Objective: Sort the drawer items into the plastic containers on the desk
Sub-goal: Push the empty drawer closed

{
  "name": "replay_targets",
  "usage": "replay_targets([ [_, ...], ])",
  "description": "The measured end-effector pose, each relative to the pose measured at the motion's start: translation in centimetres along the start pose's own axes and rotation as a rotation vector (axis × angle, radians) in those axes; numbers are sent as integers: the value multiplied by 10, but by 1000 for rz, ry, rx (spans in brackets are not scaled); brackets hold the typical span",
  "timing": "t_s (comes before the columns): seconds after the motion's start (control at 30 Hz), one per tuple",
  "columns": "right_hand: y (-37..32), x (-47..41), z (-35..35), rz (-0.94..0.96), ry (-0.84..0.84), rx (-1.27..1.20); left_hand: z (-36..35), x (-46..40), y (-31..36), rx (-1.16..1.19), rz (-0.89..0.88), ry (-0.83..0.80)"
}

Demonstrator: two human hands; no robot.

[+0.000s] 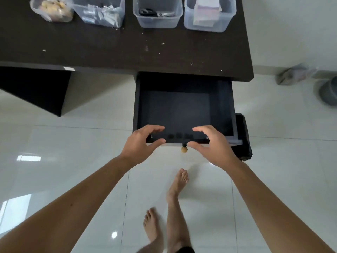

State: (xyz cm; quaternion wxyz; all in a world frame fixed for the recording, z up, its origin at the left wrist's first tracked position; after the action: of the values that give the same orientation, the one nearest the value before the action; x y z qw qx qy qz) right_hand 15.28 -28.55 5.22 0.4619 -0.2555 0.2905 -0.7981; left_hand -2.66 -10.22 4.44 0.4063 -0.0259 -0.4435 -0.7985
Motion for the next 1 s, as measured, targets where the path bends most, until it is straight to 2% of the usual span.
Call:
replay_targets([
  [0.1, 4, 10, -14, 71, -36, 140, -9, 5, -1, -193, -110, 45],
  [0.23, 7, 12, -20, 139, 4, 253, -16, 5, -5, -348, -196, 128],
  [0.37, 13, 14, -18, 177, 118, 215, -16, 5, -7, -276, -193, 189],
  [0.57, 14, 3, -13, 200, 186, 148, -2, -4, -8, -249, -222, 240],
  [0.83, 28, -64, 5, 251, 298, 167, 18, -74, 7, -230, -249, 252],
  [1.0, 30, -108, 39, 286, 504, 393, 44, -122, 25, -357, -394, 536],
])
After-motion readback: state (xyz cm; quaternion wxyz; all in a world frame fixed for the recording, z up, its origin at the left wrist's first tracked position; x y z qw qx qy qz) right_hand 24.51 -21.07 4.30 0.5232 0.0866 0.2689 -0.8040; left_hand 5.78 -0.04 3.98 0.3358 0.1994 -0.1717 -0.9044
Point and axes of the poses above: each hand's wrist, its own x-axis away from the middle knuckle, its own z-axis out of the back of the hand, y = z × x, the point moved 5 cm from there along -x, towards the middle knuckle, and after that the axes turned 14 degrees about z, right-handed, at the moved point
